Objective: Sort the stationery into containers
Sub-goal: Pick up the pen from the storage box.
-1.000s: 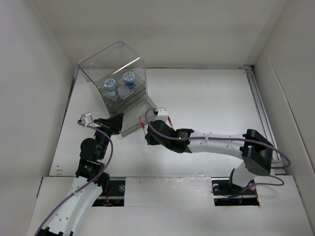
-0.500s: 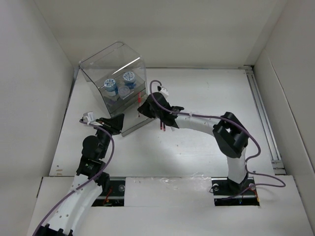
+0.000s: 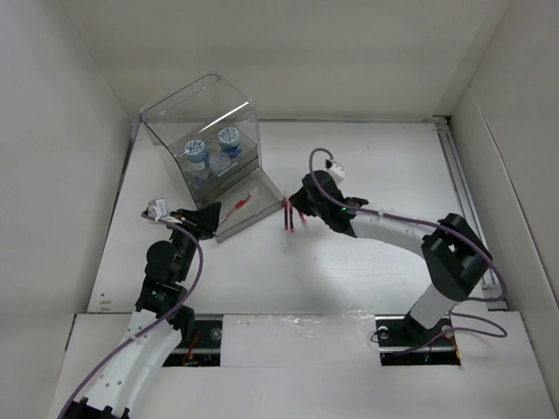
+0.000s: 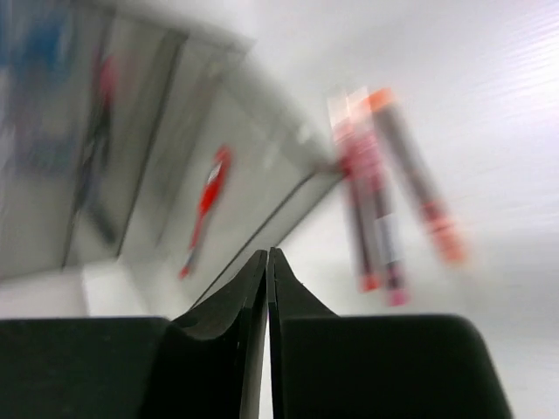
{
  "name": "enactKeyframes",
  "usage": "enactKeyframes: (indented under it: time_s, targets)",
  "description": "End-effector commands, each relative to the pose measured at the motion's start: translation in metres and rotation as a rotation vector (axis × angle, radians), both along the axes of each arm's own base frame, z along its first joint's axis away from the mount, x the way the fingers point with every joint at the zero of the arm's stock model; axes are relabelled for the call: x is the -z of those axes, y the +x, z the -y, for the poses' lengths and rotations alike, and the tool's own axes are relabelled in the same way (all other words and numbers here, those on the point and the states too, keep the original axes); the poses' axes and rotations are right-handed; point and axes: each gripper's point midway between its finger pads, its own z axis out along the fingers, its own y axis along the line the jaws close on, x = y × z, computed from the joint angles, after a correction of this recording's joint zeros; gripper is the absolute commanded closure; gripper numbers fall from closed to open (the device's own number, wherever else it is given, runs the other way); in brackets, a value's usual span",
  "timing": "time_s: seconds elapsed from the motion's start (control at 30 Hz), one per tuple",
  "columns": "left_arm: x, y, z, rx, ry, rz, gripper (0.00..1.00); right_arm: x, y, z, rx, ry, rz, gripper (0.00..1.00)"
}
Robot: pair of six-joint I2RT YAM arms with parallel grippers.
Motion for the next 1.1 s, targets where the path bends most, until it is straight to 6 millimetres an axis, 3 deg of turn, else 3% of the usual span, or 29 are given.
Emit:
enactKeyframes:
  time_s: [0.0,0.03,0.07,0.2,0.4,0.63,0.77,0.87,0.97,1.0,1.07]
  targets:
    - [-0.018,-0.002,0.005,0.026,-0.016,0.057,0.88,0.020,0.023,0.075,0.198,-0.131,-0.006,0.91]
    - [-0.020,-0.003,0.005,0.026,-0.019,0.066,0.88,0.031,0.021,0.088,0.214,-0.166,-0.041,0.88]
    - [-0.021,-0.003,0.005,0.026,-0.019,0.066,0.88,0.038,0.019,0.094,0.210,-0.185,-0.053,0.73]
    - [-0.020,-0.003,0.006,0.037,-0.017,0.066,0.88,0.063,0.014,0.091,0.128,-0.246,-0.115,0.38]
    - [-0.018,-0.002,0.007,0.037,-0.015,0.058,0.88,0.084,0.003,0.079,0.091,-0.375,-0.141,0.36]
    - [-0.020,-0.002,0.007,0.037,-0.017,0.066,0.88,0.100,-0.002,0.079,0.089,-0.444,-0.171,0.49]
    - [-0.020,-0.002,0.007,0.037,-0.017,0.066,0.88,0.107,-0.003,0.086,0.102,-0.493,-0.194,0.71]
    - [-0.020,-0.002,0.007,0.037,-0.017,0.066,0.88,0.108,-0.007,0.084,0.092,-0.501,-0.198,0.72]
    - [-0.020,-0.002,0.007,0.037,-0.017,0.066,0.88,0.110,-0.010,0.084,0.077,-0.508,-0.207,0.88]
    - [-0.020,-0.002,0.007,0.037,-0.017,0.066,0.88,0.110,-0.010,0.084,0.077,-0.508,-0.207,1.00]
    - [-0.020,-0.002,0.007,0.037,-0.017,0.066,0.88,0.098,-0.006,0.086,0.089,-0.486,-0.189,1.00]
